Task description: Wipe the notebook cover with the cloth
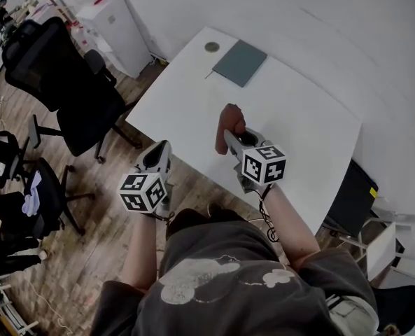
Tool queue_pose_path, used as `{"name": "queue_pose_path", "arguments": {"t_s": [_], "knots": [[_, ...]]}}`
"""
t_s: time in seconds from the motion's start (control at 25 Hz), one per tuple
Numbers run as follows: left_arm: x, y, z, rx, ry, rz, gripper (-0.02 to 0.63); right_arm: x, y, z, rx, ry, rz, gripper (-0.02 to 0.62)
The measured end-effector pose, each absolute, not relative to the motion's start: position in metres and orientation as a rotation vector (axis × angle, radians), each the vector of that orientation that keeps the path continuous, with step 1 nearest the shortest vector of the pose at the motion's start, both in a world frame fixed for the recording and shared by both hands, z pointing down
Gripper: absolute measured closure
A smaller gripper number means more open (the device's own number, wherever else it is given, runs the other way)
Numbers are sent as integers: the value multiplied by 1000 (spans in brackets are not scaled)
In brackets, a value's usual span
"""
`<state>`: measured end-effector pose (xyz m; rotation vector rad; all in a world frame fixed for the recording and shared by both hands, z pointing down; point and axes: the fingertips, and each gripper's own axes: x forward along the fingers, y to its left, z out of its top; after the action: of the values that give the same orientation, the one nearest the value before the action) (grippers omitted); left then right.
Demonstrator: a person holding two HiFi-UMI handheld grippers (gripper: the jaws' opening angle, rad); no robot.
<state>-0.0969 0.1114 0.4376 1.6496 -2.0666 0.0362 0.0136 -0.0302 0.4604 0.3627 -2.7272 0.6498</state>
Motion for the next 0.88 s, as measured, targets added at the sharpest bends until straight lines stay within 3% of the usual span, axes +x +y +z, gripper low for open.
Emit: {"name": "queue_pose_path", "arguments": {"t_s": [0.88], "knots": [[-154, -34, 455, 1974, -1727, 47, 603, 15, -123, 472, 880, -2615, 695, 486]]}}
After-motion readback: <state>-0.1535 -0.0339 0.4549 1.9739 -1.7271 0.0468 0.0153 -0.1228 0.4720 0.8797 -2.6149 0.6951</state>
